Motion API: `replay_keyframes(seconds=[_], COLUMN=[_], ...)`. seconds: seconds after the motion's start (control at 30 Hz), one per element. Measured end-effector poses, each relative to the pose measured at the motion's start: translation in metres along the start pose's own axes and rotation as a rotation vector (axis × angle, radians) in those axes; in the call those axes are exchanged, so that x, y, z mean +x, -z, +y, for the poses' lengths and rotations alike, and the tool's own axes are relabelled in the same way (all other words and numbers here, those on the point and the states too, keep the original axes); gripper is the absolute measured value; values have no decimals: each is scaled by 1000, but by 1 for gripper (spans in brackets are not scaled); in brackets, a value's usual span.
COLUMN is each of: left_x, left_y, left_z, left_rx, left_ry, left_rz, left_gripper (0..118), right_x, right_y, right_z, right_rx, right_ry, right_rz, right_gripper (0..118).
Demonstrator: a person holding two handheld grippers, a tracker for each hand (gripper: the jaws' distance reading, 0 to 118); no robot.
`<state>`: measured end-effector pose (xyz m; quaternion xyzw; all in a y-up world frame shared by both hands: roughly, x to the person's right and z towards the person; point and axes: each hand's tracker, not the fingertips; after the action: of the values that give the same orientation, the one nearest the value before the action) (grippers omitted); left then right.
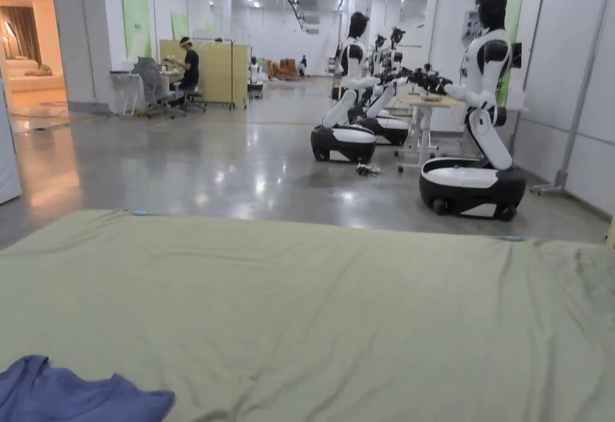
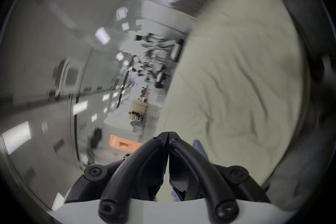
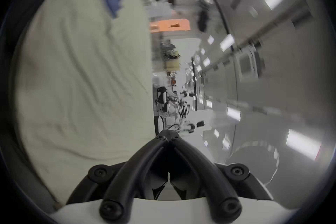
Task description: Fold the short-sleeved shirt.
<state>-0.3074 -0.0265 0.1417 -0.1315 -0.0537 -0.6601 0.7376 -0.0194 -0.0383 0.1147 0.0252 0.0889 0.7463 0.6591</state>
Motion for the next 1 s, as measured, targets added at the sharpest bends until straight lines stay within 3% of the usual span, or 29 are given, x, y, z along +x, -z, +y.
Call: replay_keyframes(seconds=[0.07,0.1,0.17,0.3,0.37,0.43,0.5,0.57,0.7,0.8,1.0], left_x=[19,23,16,-40,-70,-87,-89,-83,-78,-80,-85], left_y=[1,1,-1,-3,-6,-7,-6,-5,-18,-24,-26], left_z=[-2,-2,1,-2,-13,-32,-54,-65,-63,-56,-52], left_rx=[4,14,26,64,115,176,286,304,346,354,343], left_ry=[148,157,66,-459,-770,-1123,-1431,-1580,-1621,-1574,-1545], left_rz=[-13,-9,-55,-18,-5,-21,-145,-141,-92,-70,-43], left_gripper=[3,3,3,3,3,3,3,3,3,3,3], right_x=[-13,-16,-13,31,52,65,65,59,54,54,60], right_y=[1,2,7,15,15,10,5,1,-4,-7,-7], right_z=[-5,-6,-10,-22,-34,-51,-70,-81,-89,-87,-67], right_rx=[17,13,-49,-145,-175,-184,-151,-122,-91,-73,-61], right_ry=[-75,-114,-47,487,826,1231,1551,1737,1846,1774,1757], right_rz=[32,41,0,-40,-62,-44,-3,11,0,-30,-17], right_gripper=[0,0,0,0,0,0,0,0,0,0,0])
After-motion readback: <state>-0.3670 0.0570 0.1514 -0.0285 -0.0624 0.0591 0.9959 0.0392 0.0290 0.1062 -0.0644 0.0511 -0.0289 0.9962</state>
